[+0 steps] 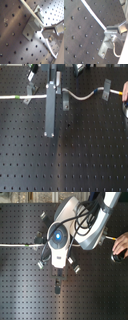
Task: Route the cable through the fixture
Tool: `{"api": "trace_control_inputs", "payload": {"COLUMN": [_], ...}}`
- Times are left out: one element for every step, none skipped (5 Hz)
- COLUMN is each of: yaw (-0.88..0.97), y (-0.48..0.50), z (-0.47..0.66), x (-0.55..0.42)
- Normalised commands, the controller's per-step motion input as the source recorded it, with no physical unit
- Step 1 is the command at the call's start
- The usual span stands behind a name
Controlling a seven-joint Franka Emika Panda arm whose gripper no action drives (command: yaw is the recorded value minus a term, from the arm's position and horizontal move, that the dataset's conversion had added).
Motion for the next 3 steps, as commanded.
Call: {"api": "trace_control_inputs", "payload": {"yaw": [0.39,0.35,0.03], "y": [0.178,0.208,0.005], "z": [0.49,0.37,0.05], "x": [-0.101,-0.089,0.002]}}
